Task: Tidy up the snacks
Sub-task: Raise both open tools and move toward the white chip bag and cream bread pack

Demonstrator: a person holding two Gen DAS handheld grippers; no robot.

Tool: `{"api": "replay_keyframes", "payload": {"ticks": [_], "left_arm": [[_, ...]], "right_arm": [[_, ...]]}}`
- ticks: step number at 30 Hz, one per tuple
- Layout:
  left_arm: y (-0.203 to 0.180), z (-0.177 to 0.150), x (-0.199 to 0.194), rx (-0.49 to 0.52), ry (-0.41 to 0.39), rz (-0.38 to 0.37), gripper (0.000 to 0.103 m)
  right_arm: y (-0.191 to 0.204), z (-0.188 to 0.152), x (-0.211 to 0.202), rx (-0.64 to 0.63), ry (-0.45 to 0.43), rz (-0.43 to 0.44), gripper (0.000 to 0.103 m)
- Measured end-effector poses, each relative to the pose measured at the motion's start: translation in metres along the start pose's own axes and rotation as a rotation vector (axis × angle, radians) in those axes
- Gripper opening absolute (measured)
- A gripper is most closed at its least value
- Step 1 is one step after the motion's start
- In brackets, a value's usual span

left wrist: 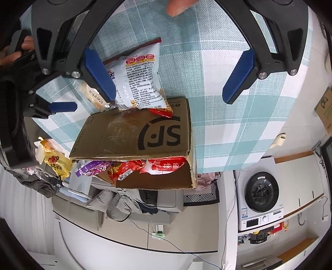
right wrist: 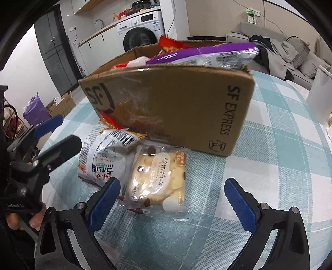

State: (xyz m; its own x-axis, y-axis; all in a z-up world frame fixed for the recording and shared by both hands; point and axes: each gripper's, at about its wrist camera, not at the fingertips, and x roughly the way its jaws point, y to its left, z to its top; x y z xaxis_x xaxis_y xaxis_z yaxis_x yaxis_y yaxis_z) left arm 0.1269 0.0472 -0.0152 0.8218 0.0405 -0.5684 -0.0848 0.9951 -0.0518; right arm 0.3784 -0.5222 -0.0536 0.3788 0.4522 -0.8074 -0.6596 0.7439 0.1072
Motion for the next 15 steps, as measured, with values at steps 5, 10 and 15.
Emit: {"api": "replay_keyframes", "payload": {"ticks": [5, 10, 15], "left_arm": [[-0.002, -0.001, 0.001, 0.010, 0.003, 0.005, 0.102], [-0.006, -0.002, 0.004, 0.021, 0.033, 0.005, 0.102], [-0.009, -0.003, 0.002, 0.036, 0.018, -0.010, 0.102]], "right_arm": [[0.009, -0.001, 0.012, -0.036, 0.027, -0.058, 0.102], [0.013, 0.000, 0.014, -0.052, 0.032, -0.083, 0.097], [0.007, -0.001, 0.008, -0.049, 0.032, -0.074, 0.089]]}}
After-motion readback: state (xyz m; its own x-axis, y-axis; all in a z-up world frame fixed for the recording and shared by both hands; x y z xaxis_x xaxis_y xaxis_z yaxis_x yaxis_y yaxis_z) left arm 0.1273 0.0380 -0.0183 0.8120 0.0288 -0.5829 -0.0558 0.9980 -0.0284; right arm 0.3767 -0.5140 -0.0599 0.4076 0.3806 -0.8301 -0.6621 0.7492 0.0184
